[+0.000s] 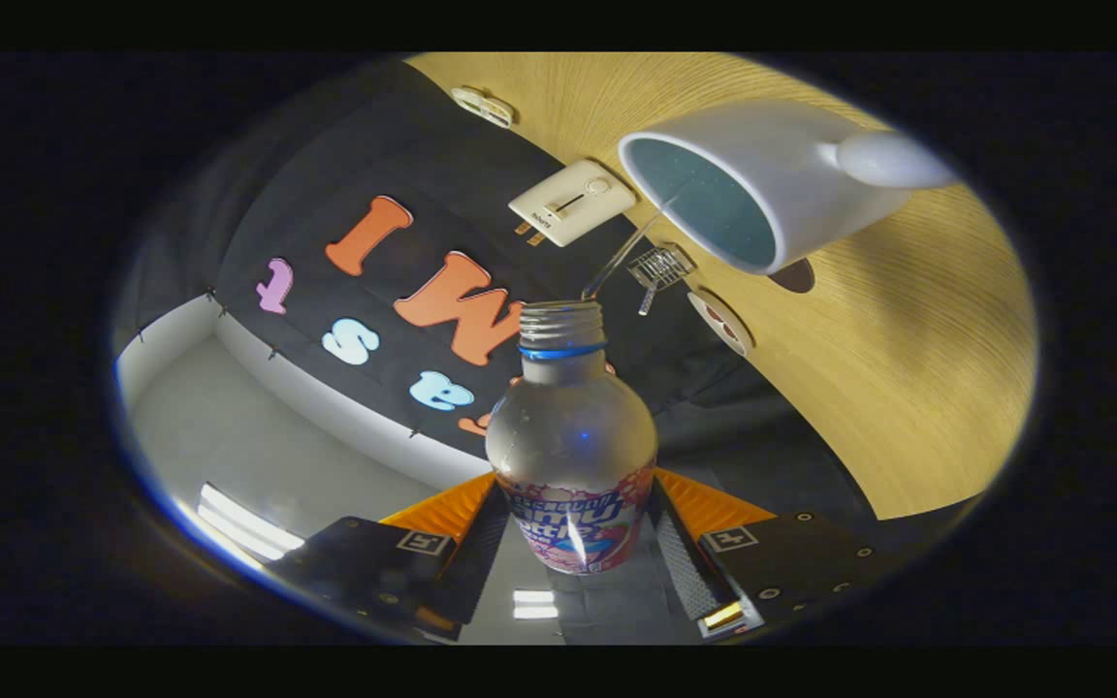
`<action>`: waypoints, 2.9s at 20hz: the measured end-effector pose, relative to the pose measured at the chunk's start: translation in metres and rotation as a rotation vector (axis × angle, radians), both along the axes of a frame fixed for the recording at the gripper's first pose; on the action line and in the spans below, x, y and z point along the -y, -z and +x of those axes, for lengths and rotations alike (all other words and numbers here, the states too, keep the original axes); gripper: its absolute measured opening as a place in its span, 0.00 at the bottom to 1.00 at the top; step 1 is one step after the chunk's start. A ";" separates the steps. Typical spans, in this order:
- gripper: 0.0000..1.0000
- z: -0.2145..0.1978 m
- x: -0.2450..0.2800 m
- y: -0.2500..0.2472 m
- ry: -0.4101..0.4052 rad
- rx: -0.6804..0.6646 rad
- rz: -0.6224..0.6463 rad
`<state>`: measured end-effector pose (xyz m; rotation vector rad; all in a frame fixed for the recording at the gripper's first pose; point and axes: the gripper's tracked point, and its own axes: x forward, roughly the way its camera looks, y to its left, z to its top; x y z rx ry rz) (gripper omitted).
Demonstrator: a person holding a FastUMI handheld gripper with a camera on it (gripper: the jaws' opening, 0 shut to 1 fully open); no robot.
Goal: Take the bottle from table, then pour the juice into the cup, finally place the bottle on the coaster
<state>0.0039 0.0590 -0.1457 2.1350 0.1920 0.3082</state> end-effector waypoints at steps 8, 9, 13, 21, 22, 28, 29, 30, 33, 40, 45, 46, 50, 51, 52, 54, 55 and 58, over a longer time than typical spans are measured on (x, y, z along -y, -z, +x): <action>0.79 -0.001 0.004 0.001 0.006 0.005 0.051; 0.79 0.001 0.005 0.001 0.011 0.003 0.049; 0.79 0.003 0.006 0.008 0.020 -0.017 0.001; 0.79 0.006 -0.007 0.044 -0.028 -0.117 -0.193; 0.79 0.006 -0.011 0.051 -0.040 -0.134 -0.254; 0.79 0.009 -0.011 0.082 -0.075 -0.194 -0.757; 0.79 0.009 -0.010 0.084 -0.085 -0.191 -0.832; 0.79 0.011 -0.009 0.084 -0.090 -0.186 -0.898; 0.79 0.015 -0.009 0.086 -0.104 -0.165 -1.105; 0.79 0.040 0.011 0.076 -0.064 -0.119 -1.533; 0.80 0.070 0.017 0.062 -0.018 -0.099 -1.761; 0.80 0.079 0.020 0.061 -0.006 -0.106 -1.809; 0.80 0.101 0.027 0.072 0.001 -0.154 -1.941; 0.80 0.109 0.030 0.074 0.003 -0.165 -1.980; 0.80 0.117 0.032 0.079 -0.008 -0.181 -2.023; 0.79 0.130 0.031 0.090 -0.020 -0.190 -2.064; 0.79 0.133 0.032 0.095 -0.021 -0.198 -2.069; 0.79 0.145 0.036 0.113 -0.025 -0.236 -2.097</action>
